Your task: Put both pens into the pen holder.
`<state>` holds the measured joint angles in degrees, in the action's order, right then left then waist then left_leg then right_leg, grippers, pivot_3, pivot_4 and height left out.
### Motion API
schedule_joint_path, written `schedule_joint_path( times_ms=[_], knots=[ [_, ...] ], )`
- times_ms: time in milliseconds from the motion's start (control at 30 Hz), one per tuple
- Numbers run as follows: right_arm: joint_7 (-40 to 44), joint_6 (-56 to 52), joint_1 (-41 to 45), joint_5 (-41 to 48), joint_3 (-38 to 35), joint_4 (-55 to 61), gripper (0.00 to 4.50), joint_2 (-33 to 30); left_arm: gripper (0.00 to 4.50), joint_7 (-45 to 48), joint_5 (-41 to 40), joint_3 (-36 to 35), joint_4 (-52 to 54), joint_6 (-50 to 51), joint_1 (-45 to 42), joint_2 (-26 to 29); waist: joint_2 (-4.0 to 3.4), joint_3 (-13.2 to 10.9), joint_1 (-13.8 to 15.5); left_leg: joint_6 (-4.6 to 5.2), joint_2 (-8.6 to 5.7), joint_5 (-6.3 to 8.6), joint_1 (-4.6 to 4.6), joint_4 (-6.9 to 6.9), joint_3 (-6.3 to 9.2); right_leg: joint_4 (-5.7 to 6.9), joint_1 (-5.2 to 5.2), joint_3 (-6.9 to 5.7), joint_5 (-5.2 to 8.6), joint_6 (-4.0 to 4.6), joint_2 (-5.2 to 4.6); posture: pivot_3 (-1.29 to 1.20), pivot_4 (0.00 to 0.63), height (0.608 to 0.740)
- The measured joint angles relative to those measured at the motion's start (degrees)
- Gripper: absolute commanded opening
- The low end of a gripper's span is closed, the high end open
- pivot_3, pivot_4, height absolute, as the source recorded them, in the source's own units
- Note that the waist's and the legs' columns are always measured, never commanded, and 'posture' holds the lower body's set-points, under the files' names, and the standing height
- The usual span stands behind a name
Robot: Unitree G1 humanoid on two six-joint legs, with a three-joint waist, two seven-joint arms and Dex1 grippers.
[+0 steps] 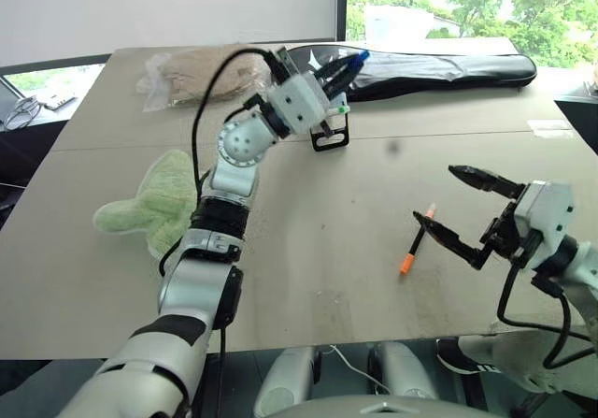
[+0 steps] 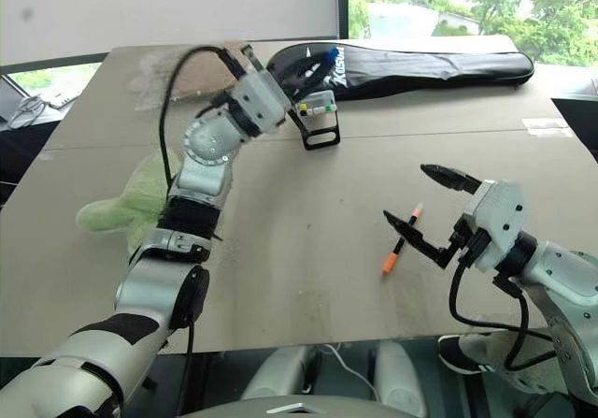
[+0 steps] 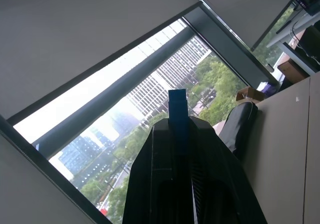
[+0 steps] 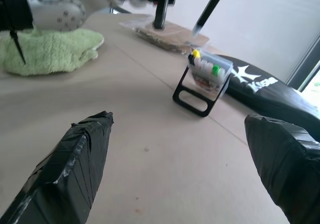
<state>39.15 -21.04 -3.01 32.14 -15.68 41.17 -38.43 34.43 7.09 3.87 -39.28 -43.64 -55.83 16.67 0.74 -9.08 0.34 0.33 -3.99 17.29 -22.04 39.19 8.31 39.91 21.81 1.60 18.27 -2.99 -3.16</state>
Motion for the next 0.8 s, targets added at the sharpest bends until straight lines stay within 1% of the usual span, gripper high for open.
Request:
schedule_joint_path(
  times_ms=[200,367,533,633,700,800],
  knots=[
    [-2.96,-3.35,0.66,3.89,-3.30,1.57,4.50,-0.59,0.04,-1.14,0.50,1.00,-12.08,-10.00,-4.06,0.58,0.00,0.00,-0.32,0.00,-0.02,0.00,-0.02,0.00,0.01,0.03,0.02,-0.03,0.00,0.00,0.00,0.00,0.150,0.740],
    [-4.27,-3.83,-0.35,4.36,-3.59,3.06,4.50,-0.62,0.04,-0.71,0.29,1.20,-18.01,-14.73,-6.08,0.59,0.00,0.00,-0.99,0.01,-0.03,0.00,-0.03,0.00,0.03,0.04,0.01,-0.06,0.00,0.00,0.00,0.00,0.150,0.740],
    [-6.06,-3.89,-2.02,4.27,-3.63,4.55,4.50,-0.60,0.04,0.84,-0.39,1.22,-23.61,-16.88,-9.51,-0.12,0.00,0.00,-1.20,0.01,-0.05,0.00,-0.02,0.00,0.03,0.06,0.01,-0.07,0.00,-0.01,0.04,0.00,0.150,0.740],
    [-6.61,-3.88,-2.86,4.27,-3.88,5.21,4.50,-0.60,0.04,0.70,-0.05,1.27,-26.35,-17.02,-10.13,-0.20,0.00,0.01,-1.37,0.01,-0.05,0.00,-0.01,0.00,0.03,0.08,0.01,-0.06,0.00,-0.01,0.08,0.00,0.150,0.740],
    [-7.12,-3.88,-3.30,4.27,-4.44,5.38,4.50,-0.60,0.04,0.11,0.86,1.38,-28.31,-16.98,-10.47,-0.20,0.00,0.01,-1.35,0.02,-0.06,0.00,-0.01,0.01,0.03,0.09,0.01,-0.06,0.01,-0.01,0.14,0.00,0.150,0.740],
    [-7.73,-3.88,-4.64,4.28,-5.49,6.45,4.50,-0.60,0.04,-3.34,3.83,2.39,-30.89,-16.45,-11.74,0.35,0.01,0.01,-1.30,0.02,-0.06,0.00,-0.02,0.01,0.04,0.09,0.01,-0.08,0.01,-0.01,0.15,0.00,0.150,0.740]
  ],
)
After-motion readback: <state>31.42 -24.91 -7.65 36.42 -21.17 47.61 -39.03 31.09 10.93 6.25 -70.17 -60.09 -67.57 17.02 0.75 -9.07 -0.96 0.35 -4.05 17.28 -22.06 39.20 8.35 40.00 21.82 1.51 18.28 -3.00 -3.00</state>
